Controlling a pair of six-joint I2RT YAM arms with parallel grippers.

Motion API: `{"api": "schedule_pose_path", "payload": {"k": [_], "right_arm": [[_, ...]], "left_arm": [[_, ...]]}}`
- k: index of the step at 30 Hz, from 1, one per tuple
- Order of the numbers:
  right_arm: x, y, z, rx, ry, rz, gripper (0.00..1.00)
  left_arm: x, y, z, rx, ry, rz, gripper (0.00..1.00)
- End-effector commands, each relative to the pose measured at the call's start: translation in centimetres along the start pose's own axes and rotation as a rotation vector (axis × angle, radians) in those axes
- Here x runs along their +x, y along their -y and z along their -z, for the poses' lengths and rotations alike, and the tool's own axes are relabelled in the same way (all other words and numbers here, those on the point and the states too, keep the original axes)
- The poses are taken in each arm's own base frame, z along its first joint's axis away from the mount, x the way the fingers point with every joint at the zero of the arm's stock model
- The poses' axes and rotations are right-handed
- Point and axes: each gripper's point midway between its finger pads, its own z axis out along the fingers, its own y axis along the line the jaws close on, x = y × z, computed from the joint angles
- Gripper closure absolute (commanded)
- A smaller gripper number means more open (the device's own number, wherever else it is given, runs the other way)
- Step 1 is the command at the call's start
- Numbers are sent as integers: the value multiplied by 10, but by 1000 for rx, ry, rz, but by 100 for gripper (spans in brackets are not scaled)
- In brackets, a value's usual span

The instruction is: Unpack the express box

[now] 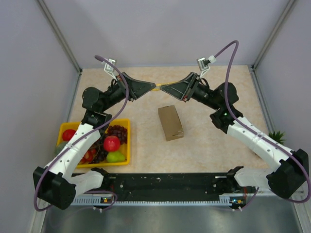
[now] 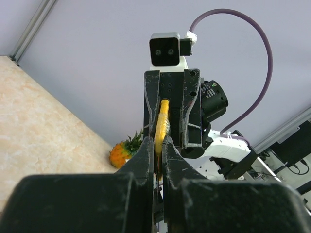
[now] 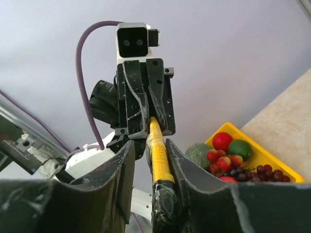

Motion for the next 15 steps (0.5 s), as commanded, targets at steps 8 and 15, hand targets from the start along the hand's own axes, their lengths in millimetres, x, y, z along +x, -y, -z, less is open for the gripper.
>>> {"api": "schedule_pose_path", "payload": {"k": [8,15], "right_arm": [[-16,-22,-6,-41,40,34,57],[-14,-20,-6,-39,35,20,73]], "left_arm": [[1,17,2,54,-24,-124,100],[4,14,3,56,-37,-154,100]]}}
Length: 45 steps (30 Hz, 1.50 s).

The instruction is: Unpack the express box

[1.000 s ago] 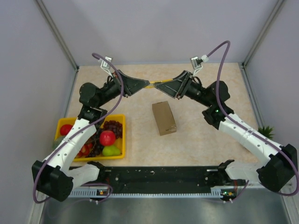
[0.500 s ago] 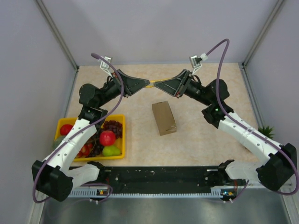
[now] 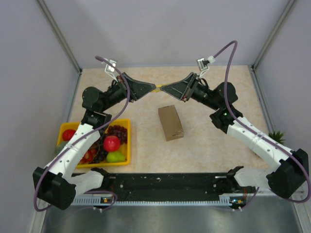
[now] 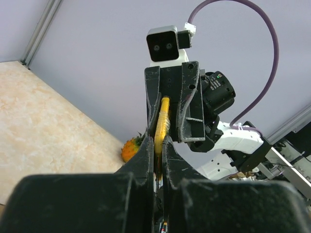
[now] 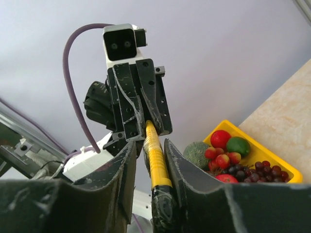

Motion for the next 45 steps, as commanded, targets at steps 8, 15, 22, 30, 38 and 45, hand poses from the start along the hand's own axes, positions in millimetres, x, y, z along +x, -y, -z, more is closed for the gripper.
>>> {"api": "schedule_pose_path", "payload": {"k": [8,15,22,30,38,45], "right_arm": [[-13,-19,-4,-29,32,17,100],[-10,5,6,114,35,58,100],[-19,52,50,449,53,267,100],[-15,119,106,782,43,440,100],[10,165,120,870,-9,455,100],[24,198,126,917,11,437,100]], "left_arm": [[1,17,3,51,-29,-97,100],[-2,7,4,-8,-28,-68,27],[-2,-63,21,-404,-8,-16,5],[90,-171,50,-762,-296,307,7],[162,-229,45,-819,-452,414,10],[200,-266,44,-826,-536,444,19]]}}
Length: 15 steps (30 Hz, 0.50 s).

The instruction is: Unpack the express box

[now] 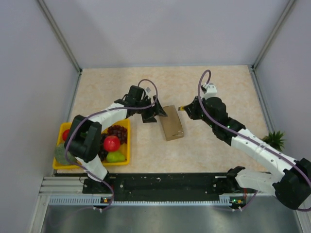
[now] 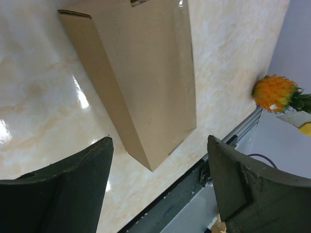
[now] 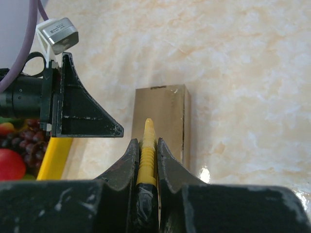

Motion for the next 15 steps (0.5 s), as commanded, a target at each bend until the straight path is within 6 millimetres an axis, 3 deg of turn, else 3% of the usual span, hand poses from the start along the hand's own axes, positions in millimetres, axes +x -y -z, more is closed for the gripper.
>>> {"api": "schedule_pose_path", "payload": {"k": [1,7,11,15], "right_arm": [[-10,5,-15,20,87,-8,100],[6,19,-27,71,75,-11,100],[12,29,-33,125,70,-10,100],[16,37,-45,173,70,-26,100]], "left_arm": [[-6,-3,-23,38,-21,-63,24],[-14,-5,-46,67,-48,-85,25],[-31,1,-57,83,-21,-112,27],[-39,-9,-65,40,2,-140,28]]}}
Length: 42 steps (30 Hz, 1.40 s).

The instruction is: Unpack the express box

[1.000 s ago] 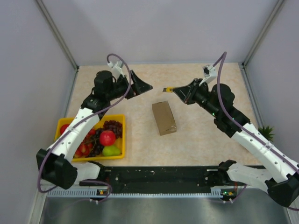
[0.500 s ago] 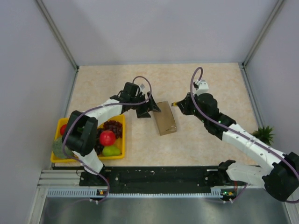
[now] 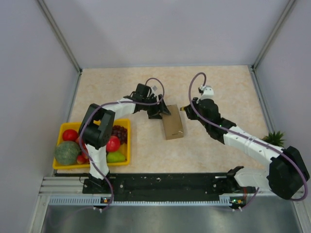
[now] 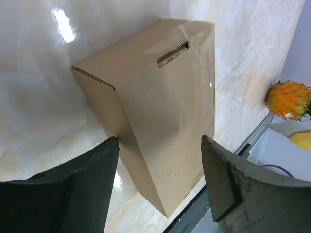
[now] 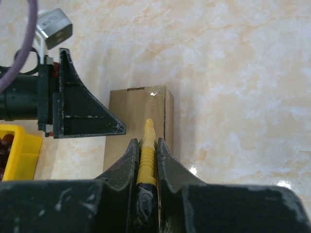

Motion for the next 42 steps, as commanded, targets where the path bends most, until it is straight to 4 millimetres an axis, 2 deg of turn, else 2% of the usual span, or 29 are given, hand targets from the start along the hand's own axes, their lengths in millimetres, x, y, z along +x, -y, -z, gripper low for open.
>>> {"api": "schedule_pose_path", "payload": {"k": [1,2,4,6,12,18,20,30,35,42], "right_arm": [[-22,0,-16,47,80,-37,100],[-16,2,-23,67,60,-28,100],[-22,-3,-29,59,66,-13,100],[-18,3,-36,98,49,0,100],[-15,1,-45,93,42,3,100],[-13,0,-48,90,35,3,100],[-12,-1,-50,86,32,4,100],[-9,-3,-60,79,22,6,100],[-14,-3,-61,83,34,9,100],[-5,0,-66,93,11,18,100]], "left_arm": [[-26,9,-5,13,75,-117,28],[-29,8,-5,1,80,-122,28],[-26,-4,-8,-52,59,-119,28],[-26,-9,-10,-72,58,-117,28],[-23,-19,-9,-118,49,-108,34],[-16,-35,-10,-177,36,-104,47],[-13,-38,-11,-180,28,-100,54],[-10,-45,-12,-203,19,-102,63],[-7,-47,-14,-206,9,-95,65],[-6,-46,-15,-201,4,-89,67]]}}
